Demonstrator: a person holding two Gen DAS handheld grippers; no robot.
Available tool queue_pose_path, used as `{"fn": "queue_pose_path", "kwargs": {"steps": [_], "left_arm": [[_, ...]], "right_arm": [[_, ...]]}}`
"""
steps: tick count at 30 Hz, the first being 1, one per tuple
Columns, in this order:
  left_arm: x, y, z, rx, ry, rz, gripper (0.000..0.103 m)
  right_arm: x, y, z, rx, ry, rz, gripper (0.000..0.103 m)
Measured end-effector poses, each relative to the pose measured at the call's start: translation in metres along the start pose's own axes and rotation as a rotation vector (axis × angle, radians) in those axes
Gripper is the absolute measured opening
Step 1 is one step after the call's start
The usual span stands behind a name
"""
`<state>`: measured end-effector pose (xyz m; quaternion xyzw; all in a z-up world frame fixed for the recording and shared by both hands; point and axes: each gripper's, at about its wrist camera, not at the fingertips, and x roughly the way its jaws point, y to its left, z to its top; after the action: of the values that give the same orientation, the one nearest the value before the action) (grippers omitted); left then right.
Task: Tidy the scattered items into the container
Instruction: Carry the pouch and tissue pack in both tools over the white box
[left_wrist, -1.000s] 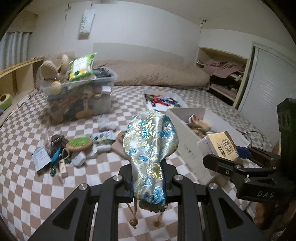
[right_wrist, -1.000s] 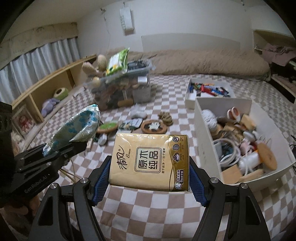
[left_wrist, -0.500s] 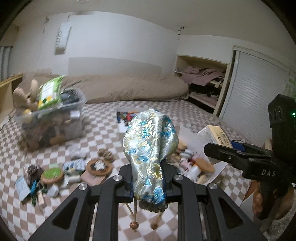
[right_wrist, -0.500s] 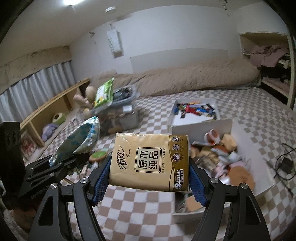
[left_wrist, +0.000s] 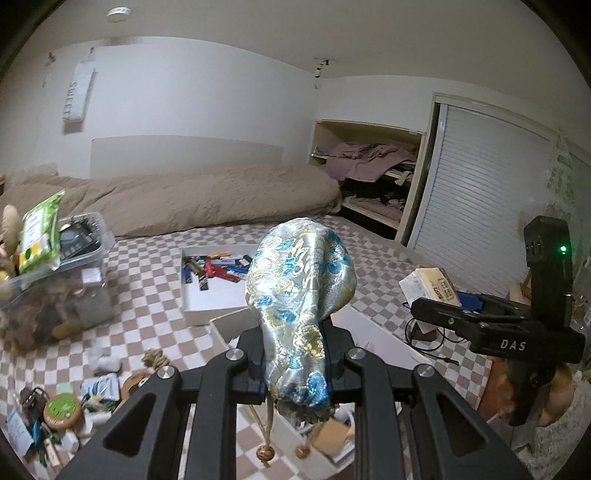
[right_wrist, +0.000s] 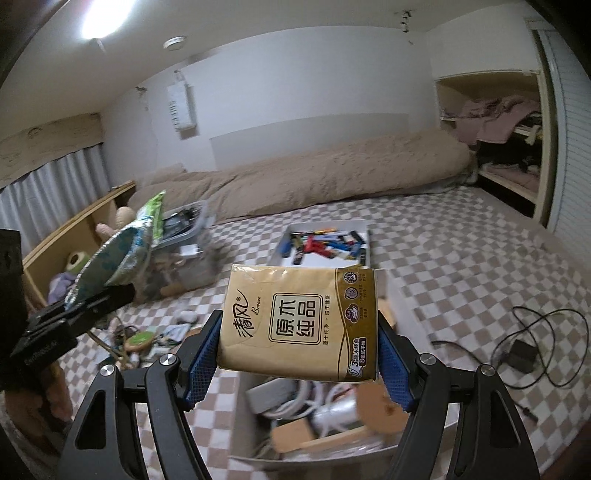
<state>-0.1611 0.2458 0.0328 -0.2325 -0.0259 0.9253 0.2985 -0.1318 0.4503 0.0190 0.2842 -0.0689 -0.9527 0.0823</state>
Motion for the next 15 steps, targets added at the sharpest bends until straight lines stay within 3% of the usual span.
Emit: {"fn": "queue_pose_path", "kwargs": {"steps": [9,15], "left_arm": [[0.053,-0.020,0.009,-0.002,0.010,-0.023,0.021],[0.092,-0.025,-0.001,0.001,0.048,-0.026,0.021]], "right_arm": [[0.043,-0.037,-0.004,0.036,0.075,-0.009,0.076],[0.074,-0.066,-0.015,0.098,0.134,0.004,0.076]]}}
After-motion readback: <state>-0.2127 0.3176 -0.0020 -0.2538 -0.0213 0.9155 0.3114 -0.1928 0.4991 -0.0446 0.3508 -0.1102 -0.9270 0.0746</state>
